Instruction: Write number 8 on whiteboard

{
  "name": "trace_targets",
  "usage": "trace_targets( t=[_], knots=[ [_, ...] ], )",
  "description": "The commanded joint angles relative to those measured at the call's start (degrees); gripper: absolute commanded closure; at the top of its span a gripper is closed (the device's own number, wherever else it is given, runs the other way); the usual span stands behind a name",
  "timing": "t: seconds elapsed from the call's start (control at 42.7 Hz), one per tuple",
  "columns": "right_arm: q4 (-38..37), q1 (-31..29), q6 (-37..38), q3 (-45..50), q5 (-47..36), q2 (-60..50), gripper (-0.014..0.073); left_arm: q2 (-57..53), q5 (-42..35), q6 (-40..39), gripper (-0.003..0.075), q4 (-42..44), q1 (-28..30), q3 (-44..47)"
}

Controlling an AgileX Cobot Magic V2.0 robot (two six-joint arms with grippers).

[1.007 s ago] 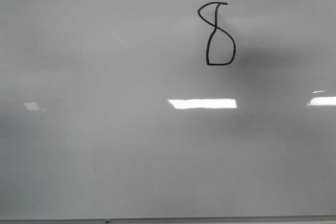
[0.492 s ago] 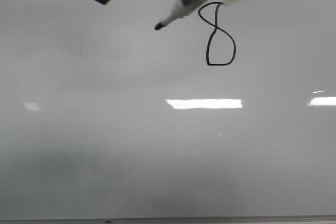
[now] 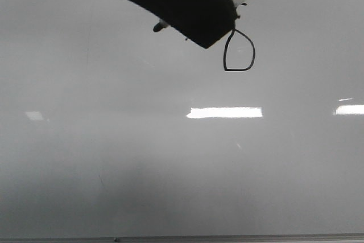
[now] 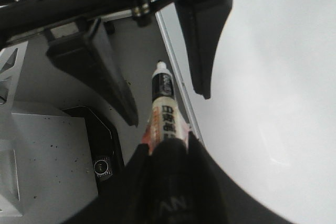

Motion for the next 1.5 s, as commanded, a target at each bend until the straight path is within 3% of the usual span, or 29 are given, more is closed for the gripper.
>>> trace_targets(
  t=[0.0,0.14,0.211,0.281,0.398,0.515,0.726,0.866,1.007,1.147,1.335,1.475],
  knots=[
    [2.4,0.1,-0.8,-1.6,-2.0,-1.3,0.0661,-1.6,-2.5,0.3,0.0477,-2.6,-0.4,-2.1],
    [2.4,0.1,-0.8,-1.6,-2.6,-1.3,0.0654,-1.6,-2.5,0.3,0.0624,-2.6,-0.4,-2.1],
    [2.4,0.1,-0.8,-1.6,-2.6,-1.3,0.0590,-1.6,-2.5,0.3,0.0670,-2.6,-0.4,-2.1],
    [2.4,0.1,-0.8,-1.6,-2.5,-1.3,0.0461,-1.6,-2.4,0.3,0.0701,-2.6,-0.4,-2.1],
    [0.8,0.0,-0.3,-1.8,-2.2,-1.3,0.0168,-1.7,-2.1,-1.8,0.0704,-1.7,0.0,-2.3],
    [-6.1,-1.6,5.5,-2.6,-0.4,-2.8,0.0020,-2.8,-1.5,-12.6,0.0704,9.2,0.2,-3.3],
    [-18.4,-7.7,19.6,-2.7,0.6,-8.1,0.0024,-6.4,3.7,-42.8,0.0702,37.4,2.3,-3.8],
    [-20.2,-11.6,22.5,-2.7,1.5,-9.6,0.0024,-8.2,10.1,-60.8,0.0702,49.7,11.5,-3.7],
    [-20.2,-12.1,22.5,-2.7,1.1,-9.6,0.0024,-8.7,8.3,-65.0,0.0702,49.3,23.5,-0.9],
    [-20.2,-12.1,22.5,-2.7,0.6,-9.6,0.0024,-8.7,-1.3,-69.3,0.0703,47.5,32.0,4.1],
    [-20.2,-12.1,22.5,-2.7,-0.1,-9.6,0.0024,-7.3,-13.9,-70.1,0.0702,43.3,37.0,9.9],
    [-20.2,-12.1,22.5,-2.6,-0.8,-9.6,0.0024,-3.6,-16.5,-70.1,0.0702,41.7,37.5,10.4]
  ],
)
